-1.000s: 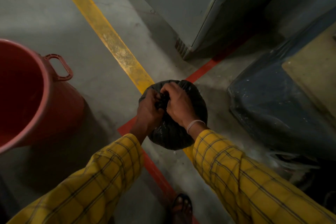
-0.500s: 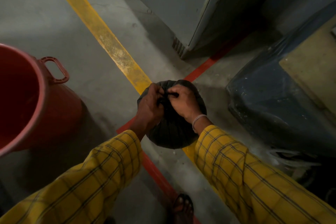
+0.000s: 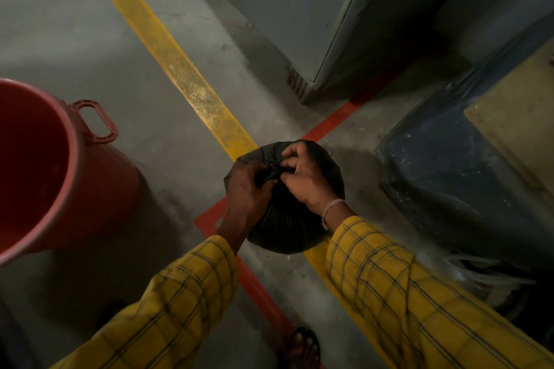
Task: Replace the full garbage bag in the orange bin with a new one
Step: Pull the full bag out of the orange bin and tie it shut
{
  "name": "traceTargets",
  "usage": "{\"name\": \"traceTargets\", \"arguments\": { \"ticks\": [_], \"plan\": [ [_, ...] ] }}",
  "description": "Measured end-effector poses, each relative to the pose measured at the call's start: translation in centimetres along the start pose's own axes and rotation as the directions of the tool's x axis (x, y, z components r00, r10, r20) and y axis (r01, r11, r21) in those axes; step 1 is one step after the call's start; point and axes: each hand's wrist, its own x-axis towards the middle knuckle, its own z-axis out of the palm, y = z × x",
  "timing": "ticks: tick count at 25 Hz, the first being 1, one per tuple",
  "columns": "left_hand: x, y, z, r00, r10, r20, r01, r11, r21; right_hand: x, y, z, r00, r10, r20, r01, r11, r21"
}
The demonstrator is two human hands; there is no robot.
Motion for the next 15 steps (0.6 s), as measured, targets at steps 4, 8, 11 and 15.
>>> {"name": "traceTargets", "arguments": {
  "ticks": [4,8,11,15],
  "plan": [
    [-0.5,-0.1,0.6,0.998,0.041,0.057,-0.035,0.994,-0.101,0.0,0.6,-0.8,0.971,0.238,0.009,-0.23,0.925,0.303],
    [-1.2,0.4,1.3,0.996,0.085,-0.032,-0.085,0.996,-0.001,0.0,0.8,-1.4,0.935,0.321,0.152,-0.354,0.876,0.327],
    [-2.0,-0.1,1.7,0.999,0.017,-0.042,-0.016,1.0,0.005,-0.2,1.1,-1.7,0.9,0.36,0.246,-0.429,0.828,0.36],
    [-1.3,1.2,1.6,0.99,-0.006,-0.144,0.011,0.999,0.034,-1.2,1.6,-1.0,0.902,0.4,0.161,-0.397,0.627,0.671]
  ]
}}
